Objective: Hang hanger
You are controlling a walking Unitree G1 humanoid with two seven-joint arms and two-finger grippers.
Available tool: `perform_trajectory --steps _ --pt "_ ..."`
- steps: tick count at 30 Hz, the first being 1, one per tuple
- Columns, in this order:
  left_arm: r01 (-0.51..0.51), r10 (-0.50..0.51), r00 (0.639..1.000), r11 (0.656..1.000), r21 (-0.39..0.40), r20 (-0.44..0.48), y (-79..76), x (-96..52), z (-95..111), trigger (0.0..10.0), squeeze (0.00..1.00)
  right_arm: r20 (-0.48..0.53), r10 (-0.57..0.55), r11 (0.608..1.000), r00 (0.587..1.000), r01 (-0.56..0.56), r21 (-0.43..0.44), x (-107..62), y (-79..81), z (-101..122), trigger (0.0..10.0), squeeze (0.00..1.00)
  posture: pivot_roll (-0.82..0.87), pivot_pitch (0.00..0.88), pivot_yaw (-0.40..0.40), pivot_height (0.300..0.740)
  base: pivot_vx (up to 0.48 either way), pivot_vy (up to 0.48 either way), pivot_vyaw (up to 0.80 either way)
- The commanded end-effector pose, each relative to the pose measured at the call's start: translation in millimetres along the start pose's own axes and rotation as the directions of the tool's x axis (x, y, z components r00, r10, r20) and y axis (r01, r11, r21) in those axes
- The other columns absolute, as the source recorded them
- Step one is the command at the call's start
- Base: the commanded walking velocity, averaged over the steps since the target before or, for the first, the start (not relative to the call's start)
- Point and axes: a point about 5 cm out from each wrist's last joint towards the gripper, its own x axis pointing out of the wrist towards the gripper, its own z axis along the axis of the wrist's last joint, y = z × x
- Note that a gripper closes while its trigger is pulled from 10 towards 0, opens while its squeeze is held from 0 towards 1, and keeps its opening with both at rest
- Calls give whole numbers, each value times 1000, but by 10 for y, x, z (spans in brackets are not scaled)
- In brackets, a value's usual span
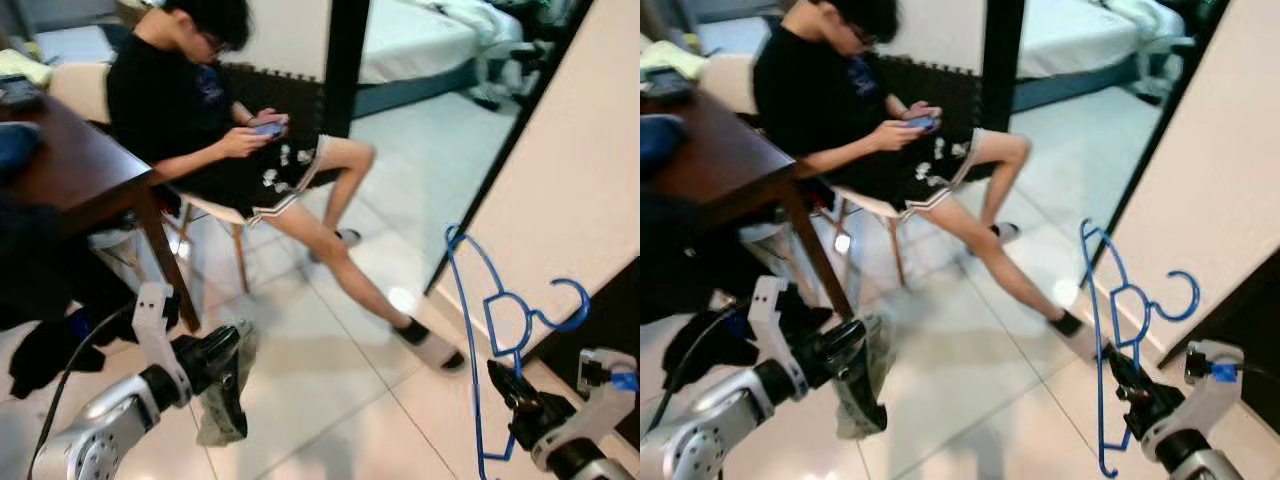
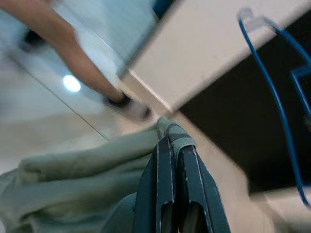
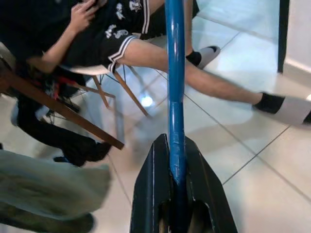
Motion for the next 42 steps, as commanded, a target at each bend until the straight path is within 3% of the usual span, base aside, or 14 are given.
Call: perform_trajectory --steps 1,6,14,42 --pt "69 -70 997 997 -15 -41 -53 12 -36 10000 0 -14 -10 1000 1000 11 11 -39 -46 -2 10000 0 -37 140 -13 740 0 0 -800" --pt "52 -51 998 999 2 -25 -34 62 8 10000 0 -6 -68 998 998 68 -2 -31 -89 14 10000 0 -37 151 0 740 0 0 -800" --pt "-54 52 997 998 30 53 19 31 91 10000 0 -9 -49 999 999 49 2 -41 -76 45 10000 0 -36 160 -6 740 0 0 -800" --pt "-62 60 997 997 47 40 46 73 118 10000 0 -22 -6 1000 1000 7 29 -29 -40 57 10000 0 -40 160 11 740 0 0 -800"
